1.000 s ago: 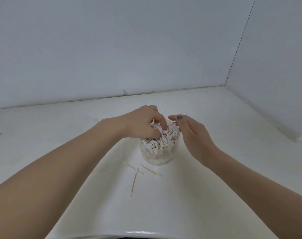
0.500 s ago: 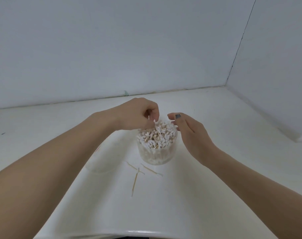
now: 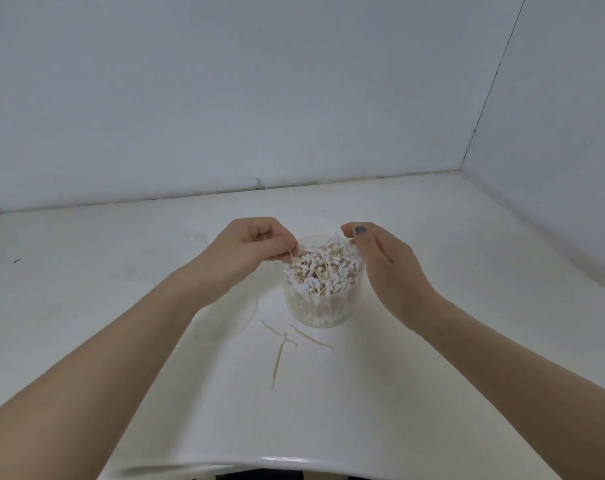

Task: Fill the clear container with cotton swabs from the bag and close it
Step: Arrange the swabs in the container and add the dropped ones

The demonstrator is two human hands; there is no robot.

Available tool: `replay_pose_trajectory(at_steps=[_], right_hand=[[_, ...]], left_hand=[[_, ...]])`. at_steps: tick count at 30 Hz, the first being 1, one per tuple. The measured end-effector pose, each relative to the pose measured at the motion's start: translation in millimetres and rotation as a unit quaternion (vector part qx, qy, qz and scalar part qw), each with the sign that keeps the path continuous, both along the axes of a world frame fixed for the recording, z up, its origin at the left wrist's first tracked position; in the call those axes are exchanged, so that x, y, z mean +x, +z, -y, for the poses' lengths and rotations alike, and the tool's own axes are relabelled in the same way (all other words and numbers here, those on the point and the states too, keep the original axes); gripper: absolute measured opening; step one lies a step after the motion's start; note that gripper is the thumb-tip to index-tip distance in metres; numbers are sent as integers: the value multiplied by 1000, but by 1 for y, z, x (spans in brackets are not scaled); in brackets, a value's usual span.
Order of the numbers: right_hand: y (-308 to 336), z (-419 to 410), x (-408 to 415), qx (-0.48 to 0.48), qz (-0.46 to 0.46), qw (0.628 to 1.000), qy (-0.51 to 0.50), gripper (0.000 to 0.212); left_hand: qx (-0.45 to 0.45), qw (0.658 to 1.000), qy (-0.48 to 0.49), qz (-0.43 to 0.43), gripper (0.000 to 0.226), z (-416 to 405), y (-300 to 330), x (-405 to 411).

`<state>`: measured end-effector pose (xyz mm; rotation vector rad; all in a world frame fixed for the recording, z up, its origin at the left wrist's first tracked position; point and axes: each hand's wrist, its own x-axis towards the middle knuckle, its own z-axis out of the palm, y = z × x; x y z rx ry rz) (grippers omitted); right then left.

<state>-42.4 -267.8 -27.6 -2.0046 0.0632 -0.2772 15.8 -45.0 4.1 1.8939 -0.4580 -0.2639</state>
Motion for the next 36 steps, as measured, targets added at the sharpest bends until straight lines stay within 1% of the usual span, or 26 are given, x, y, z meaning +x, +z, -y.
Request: replay_pose_trajectory(at_steps=[4, 6, 8, 9, 10, 11, 13, 14, 17, 20, 25, 29, 33, 36], right_hand=[[0, -3, 1, -3, -2, 1000, -2, 39], [-1, -6, 3, -4, -5, 1000, -4, 38], [-2, -7, 4, -1, -8, 1000, -7, 38], [-3, -8, 4, 0, -10, 1000, -8, 37], [-3, -8, 4, 0, -10, 1000, -10, 37], [-3, -8, 4, 1, -10, 1000, -11, 37], [-2, -7, 4, 3, -9, 1000, -14, 37], [-2, -7, 4, 3, -9, 1000, -16, 37], [-1, -7, 4, 3, -6, 1000, -20, 37], [-1, -8, 3, 3, -7, 1000, -19, 36], [1, -9, 2, -3, -4, 1000, -23, 35], [1, -7, 2, -13, -6, 1000, -20, 37], [0, -8, 4, -11, -2, 1000, -15, 37], [1, -9, 5, -9, 2, 1000, -13, 35]], left_hand=[[-46, 996, 67, -42, 10, 2, -18, -3], [-106, 986, 78, -107, 11, 8, -25, -4], [-165, 967, 75, -176, 12, 17, -27, -7], [-177, 963, 79, -187, 12, 20, -28, -9], [-170, 966, 86, -174, 14, 21, -28, -9], [-142, 975, 96, -138, 17, 20, -28, -8], [-74, 989, 119, -39, 19, 17, -27, -6], [-65, 990, 125, 0, 17, 14, -25, -5], [-94, 988, 111, 55, 12, 12, -17, -3], [-67, 989, 78, 105, 9, 16, -14, -5], [-28, 993, 51, 104, 11, 10, -14, -3], [-16, 993, 51, 104, 13, 2, -4, -2], [29, 994, 12, 102, 13, -1, -9, -4], [31, 995, 9, 92, 13, -2, -14, -4]])
